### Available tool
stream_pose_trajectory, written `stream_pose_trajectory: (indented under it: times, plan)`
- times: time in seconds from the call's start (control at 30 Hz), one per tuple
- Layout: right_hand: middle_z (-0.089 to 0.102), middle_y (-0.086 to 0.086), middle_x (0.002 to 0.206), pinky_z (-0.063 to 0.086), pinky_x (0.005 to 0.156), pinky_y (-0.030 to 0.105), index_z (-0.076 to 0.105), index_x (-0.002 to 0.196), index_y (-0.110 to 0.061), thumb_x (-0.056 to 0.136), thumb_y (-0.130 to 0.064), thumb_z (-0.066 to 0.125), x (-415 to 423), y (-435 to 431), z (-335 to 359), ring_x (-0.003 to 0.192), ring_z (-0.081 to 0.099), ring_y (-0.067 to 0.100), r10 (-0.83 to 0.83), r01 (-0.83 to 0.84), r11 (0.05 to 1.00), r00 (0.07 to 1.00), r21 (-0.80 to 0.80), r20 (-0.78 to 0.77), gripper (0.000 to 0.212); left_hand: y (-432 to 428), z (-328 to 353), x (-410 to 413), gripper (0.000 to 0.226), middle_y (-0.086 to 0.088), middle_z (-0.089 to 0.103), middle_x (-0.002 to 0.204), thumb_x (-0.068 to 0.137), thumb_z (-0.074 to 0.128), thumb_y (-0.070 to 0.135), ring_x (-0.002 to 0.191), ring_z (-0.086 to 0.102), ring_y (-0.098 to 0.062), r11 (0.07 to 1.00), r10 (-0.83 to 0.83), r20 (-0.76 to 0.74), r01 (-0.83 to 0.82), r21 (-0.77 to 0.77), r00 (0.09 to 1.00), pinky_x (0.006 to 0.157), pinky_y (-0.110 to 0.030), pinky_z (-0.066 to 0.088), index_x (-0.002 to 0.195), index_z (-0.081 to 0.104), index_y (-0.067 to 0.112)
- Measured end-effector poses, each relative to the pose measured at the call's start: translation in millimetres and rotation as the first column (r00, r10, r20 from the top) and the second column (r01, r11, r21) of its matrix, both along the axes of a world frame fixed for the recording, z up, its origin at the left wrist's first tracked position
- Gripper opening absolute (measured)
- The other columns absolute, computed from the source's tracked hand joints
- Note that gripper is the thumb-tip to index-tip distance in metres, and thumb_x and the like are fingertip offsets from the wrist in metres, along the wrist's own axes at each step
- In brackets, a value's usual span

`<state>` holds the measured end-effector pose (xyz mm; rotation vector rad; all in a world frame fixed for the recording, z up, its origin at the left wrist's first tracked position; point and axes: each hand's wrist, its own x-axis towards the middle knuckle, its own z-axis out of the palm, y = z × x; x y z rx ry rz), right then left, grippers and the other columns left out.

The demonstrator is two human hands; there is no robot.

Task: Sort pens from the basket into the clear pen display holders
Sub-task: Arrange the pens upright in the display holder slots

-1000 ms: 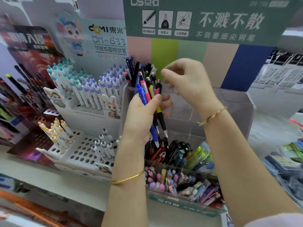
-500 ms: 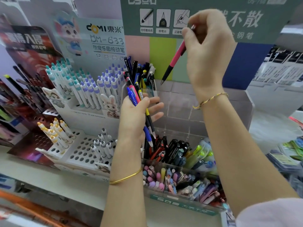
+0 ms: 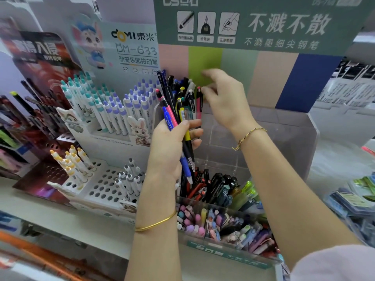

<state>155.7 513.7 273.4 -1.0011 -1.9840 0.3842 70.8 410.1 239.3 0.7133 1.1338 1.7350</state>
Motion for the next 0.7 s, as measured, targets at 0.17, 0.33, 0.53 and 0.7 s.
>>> stream_pose_trajectory:
  times: [0.17, 0.33, 0.53, 0.7]
  plan:
    - [0.066, 0.0, 0.082, 0.054, 0.075, 0.033, 0.068, 0.096, -0.008, 0.09, -0.007, 0.056, 15.4, -18.9, 13.9, 0.077, 0.066, 0.012, -0.024, 0.02, 0.999, 0.983, -0.027, -0.182, 0.014, 0.2, 0.6, 2.4, 0.011, -0.004, 0.074, 0.089, 0.099, 0.047, 0.005, 0.071, 0.069, -0.013, 0.995, -0.072, -0.032, 0.074, 0.069, 0.997, 0.06, -0.023, 0.056, 0.104, 0.055, 0.011]
    - [0.065, 0.0, 0.069, 0.046, 0.054, 0.015, 0.067, 0.086, -0.004, 0.084, -0.01, 0.071, 22.8, -33.7, 14.9, 0.051, 0.059, 0.001, 0.209, -0.218, 0.897, 0.976, -0.386, -0.065, 0.008, 1.2, 1.2, 7.6, 0.014, 0.0, 0.074, 0.084, 0.1, 0.047, 0.009, 0.072, 0.071, -0.014, 0.988, -0.13, -0.088, 0.136, 0.074, 0.988, 0.06, -0.025, 0.056, 0.108, 0.057, 0.015]
    - [0.068, 0.003, 0.074, 0.04, 0.052, 0.011, 0.058, 0.07, -0.019, 0.087, -0.003, 0.055, 21.7, -25.4, 27.8, 0.054, 0.053, -0.002, 0.055, -0.137, 0.943, 0.963, -0.304, -0.263, 0.023, 5.3, 0.2, 8.0, 0.015, -0.011, 0.073, 0.086, 0.103, 0.041, 0.008, 0.073, 0.072, -0.02, 0.994, -0.078, -0.023, 0.079, 0.076, 0.997, 0.063, -0.028, 0.059, 0.114, 0.05, 0.003]
    - [0.068, 0.025, 0.096, 0.051, 0.07, 0.036, 0.067, 0.094, 0.007, 0.085, -0.02, 0.07, 16.0, -34.5, 22.3, 0.072, 0.054, 0.014, 0.129, -0.108, 0.929, 0.991, -0.354, 0.035, 0.029, 2.6, 2.1, 9.3, 0.014, -0.005, 0.074, 0.08, 0.101, 0.046, 0.013, 0.069, 0.071, -0.016, 0.991, -0.101, -0.053, 0.105, 0.084, 0.993, 0.063, -0.026, 0.058, 0.113, 0.054, 0.01]
